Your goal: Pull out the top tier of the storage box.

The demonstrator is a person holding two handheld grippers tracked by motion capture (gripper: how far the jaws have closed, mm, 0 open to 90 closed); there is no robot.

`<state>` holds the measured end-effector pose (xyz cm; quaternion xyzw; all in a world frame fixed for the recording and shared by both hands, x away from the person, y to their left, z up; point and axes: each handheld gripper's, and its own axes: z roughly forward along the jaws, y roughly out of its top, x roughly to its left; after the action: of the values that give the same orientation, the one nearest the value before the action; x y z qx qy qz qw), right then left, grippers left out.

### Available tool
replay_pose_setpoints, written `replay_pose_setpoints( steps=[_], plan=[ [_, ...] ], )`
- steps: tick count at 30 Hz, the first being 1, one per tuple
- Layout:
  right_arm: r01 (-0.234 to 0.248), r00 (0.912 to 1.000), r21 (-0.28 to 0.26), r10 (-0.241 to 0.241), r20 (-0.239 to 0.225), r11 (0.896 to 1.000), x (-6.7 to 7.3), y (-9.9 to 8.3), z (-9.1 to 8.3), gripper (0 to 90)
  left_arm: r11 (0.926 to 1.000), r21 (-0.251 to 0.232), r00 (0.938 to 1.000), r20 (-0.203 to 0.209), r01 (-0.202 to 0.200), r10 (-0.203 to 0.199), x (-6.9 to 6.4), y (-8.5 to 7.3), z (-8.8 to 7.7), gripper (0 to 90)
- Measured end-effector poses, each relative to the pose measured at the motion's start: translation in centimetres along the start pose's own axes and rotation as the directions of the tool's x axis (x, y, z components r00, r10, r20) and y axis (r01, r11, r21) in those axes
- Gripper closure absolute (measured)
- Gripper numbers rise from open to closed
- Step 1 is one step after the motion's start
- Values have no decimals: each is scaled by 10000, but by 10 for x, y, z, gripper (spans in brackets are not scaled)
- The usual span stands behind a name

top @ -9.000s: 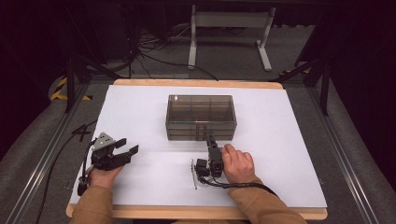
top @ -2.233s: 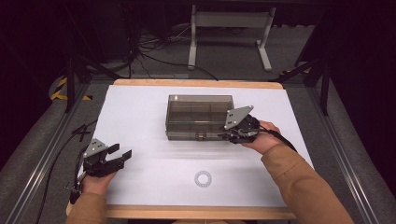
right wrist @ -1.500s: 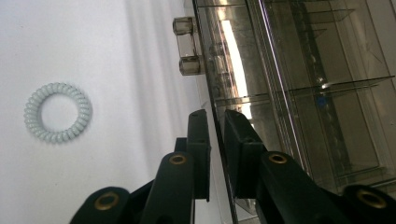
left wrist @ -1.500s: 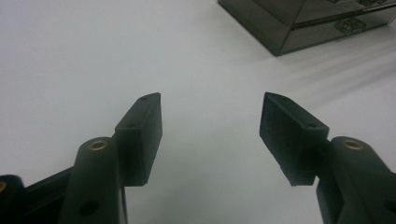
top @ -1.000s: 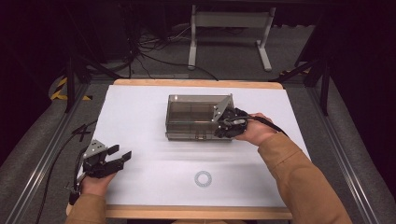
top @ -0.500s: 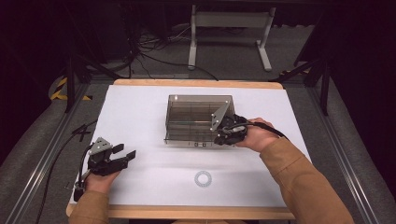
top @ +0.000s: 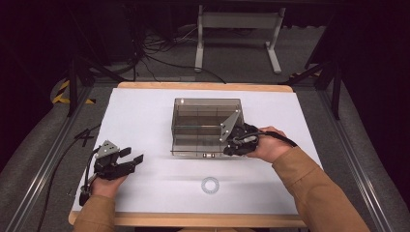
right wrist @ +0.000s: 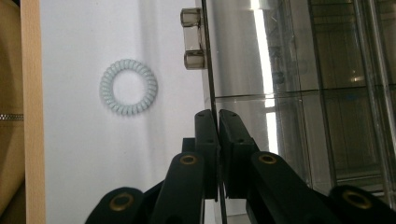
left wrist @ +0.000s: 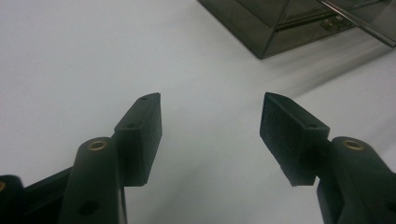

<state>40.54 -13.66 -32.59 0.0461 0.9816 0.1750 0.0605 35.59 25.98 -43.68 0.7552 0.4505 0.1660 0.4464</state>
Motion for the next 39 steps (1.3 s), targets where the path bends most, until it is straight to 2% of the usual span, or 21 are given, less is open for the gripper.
replay_pose_setpoints(
  steps=[12, 22, 30, 39],
  plan=[
    [232, 9997, -19, -232, 11, 9997, 12, 0, 0, 874, 10000, 25, 9999, 105, -71, 70, -2, 3, 5, 396],
    [214, 9998, 181, -214, 20, 9996, 15, -2, 9, 874, 10000, 4, 9999, 79, -81, 81, -1, 3, 4, 396],
    [210, 9998, 183, -212, 65, 9996, 16, -3, 9, 861, 10000, -2, 9999, 64, -83, 83, -2, 3, 4, 396],
    [-128, 9994, -809, 153, 301, 9966, 20, -11, -5, 799, 10000, 10, 9999, 96, -86, 85, -2, 4, 5, 396]
  ],
)
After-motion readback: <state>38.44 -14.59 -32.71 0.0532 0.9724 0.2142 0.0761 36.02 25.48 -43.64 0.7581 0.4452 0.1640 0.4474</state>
